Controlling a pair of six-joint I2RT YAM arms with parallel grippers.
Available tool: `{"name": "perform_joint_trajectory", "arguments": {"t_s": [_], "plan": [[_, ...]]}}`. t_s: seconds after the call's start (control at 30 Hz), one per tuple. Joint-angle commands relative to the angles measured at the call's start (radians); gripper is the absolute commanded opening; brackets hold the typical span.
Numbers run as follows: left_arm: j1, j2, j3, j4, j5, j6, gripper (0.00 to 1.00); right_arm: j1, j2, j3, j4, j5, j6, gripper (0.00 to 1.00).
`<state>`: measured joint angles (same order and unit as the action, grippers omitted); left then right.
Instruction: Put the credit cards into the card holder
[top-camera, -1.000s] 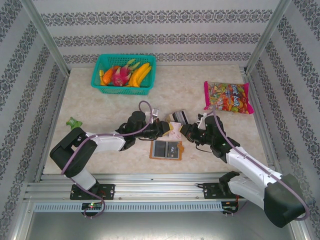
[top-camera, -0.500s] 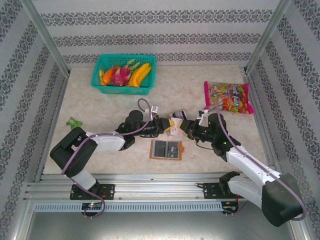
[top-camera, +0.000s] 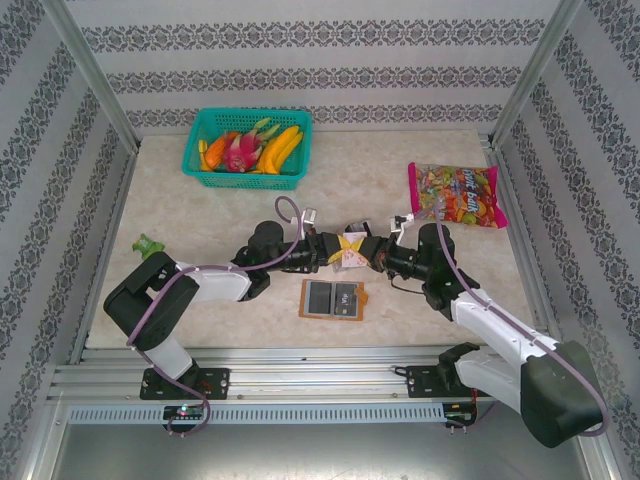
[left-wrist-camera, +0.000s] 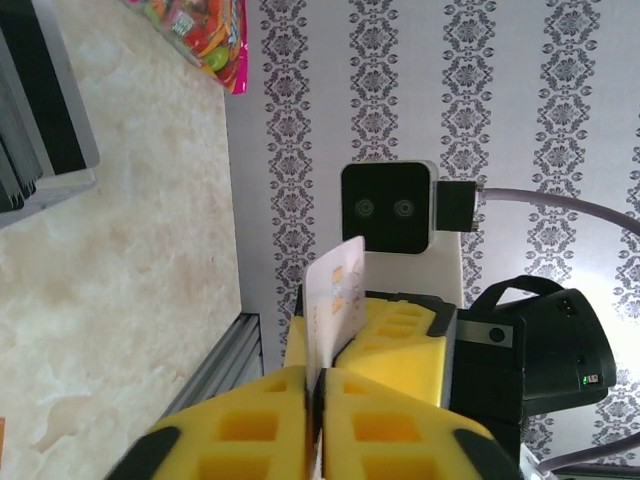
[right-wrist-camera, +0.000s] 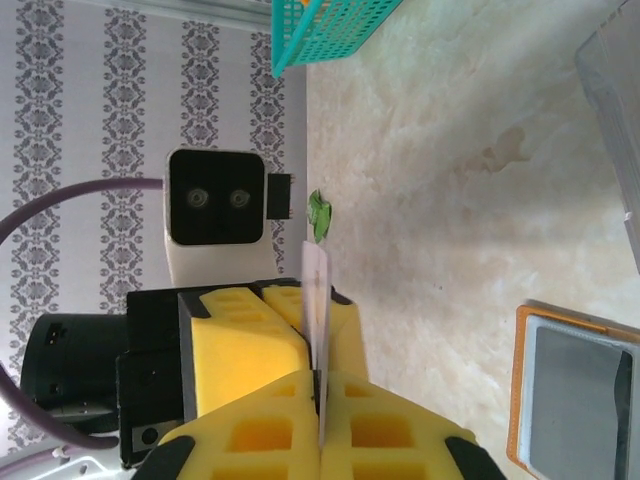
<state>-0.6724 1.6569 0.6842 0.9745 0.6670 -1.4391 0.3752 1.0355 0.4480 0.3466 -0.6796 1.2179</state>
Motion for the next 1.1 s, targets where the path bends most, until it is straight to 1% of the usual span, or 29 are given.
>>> {"name": "perform_joint_trajectory", "arguments": {"t_s": [0.0, 0.03, 0.1, 0.13, 0.17, 0.2, 0.27, 0.33, 0.4, 0.43, 0.5, 0.57, 0.63, 0.73, 0.83, 0.93, 1.07], "plan": [[-0.001, -0.011, -0.009, 0.006, 0.011, 0.024, 0.25, -0.003, -0.03, 0.033, -0.058, -0.005, -0.061, 0.0], [0.0, -0.014, -0.008, -0.02, 0.004, 0.033, 0.33, -0.004, -0.034, 0.034, -0.073, 0.0, -0.071, 0.0], [0.001, -0.026, -0.009, -0.085, -0.011, 0.058, 0.43, -0.004, -0.046, 0.034, -0.118, 0.021, -0.097, 0.0], [0.0, -0.036, -0.012, -0.13, -0.021, 0.078, 0.5, -0.001, -0.054, 0.036, -0.152, 0.039, -0.115, 0.0], [0.001, -0.047, -0.015, -0.181, -0.034, 0.097, 0.53, 0.003, -0.061, 0.04, -0.198, 0.064, -0.142, 0.0], [0.002, -0.062, -0.016, -0.258, -0.053, 0.126, 0.55, 0.015, -0.071, 0.055, -0.265, 0.111, -0.187, 0.0], [0.002, -0.108, -0.007, -0.47, -0.107, 0.208, 0.56, 0.078, -0.087, 0.104, -0.462, 0.276, -0.316, 0.0], [0.003, -0.161, 0.013, -0.719, -0.19, 0.297, 0.57, 0.187, -0.077, 0.164, -0.668, 0.514, -0.413, 0.0], [0.002, -0.201, 0.048, -0.968, -0.295, 0.401, 0.57, 0.283, -0.042, 0.193, -0.75, 0.652, -0.452, 0.0], [0.001, -0.216, 0.065, -1.068, -0.349, 0.444, 0.57, 0.32, -0.011, 0.203, -0.761, 0.68, -0.461, 0.0], [0.002, -0.236, 0.08, -1.205, -0.419, 0.509, 0.57, 0.377, 0.052, 0.22, -0.759, 0.706, -0.45, 0.0], [0.002, -0.244, 0.081, -1.253, -0.437, 0.545, 0.57, 0.432, 0.114, 0.241, -0.757, 0.775, -0.429, 0.0], [0.002, -0.234, 0.074, -1.226, -0.406, 0.554, 0.57, 0.468, 0.176, 0.265, -0.754, 0.834, -0.414, 0.0], [-0.001, -0.187, 0.075, -1.182, -0.352, 0.557, 0.57, 0.479, 0.265, 0.302, -0.726, 0.819, -0.412, 0.0], [-0.012, -0.136, 0.1, -1.191, -0.351, 0.576, 0.56, 0.501, 0.327, 0.336, -0.767, 0.872, -0.392, 0.0], [-0.019, -0.108, 0.117, -1.199, -0.355, 0.589, 0.56, 0.503, 0.352, 0.335, -0.814, 0.91, -0.363, 0.0], [-0.019, -0.086, 0.12, -1.199, -0.361, 0.592, 0.56, 0.498, 0.342, 0.308, -0.855, 0.944, -0.35, 0.0]]}}
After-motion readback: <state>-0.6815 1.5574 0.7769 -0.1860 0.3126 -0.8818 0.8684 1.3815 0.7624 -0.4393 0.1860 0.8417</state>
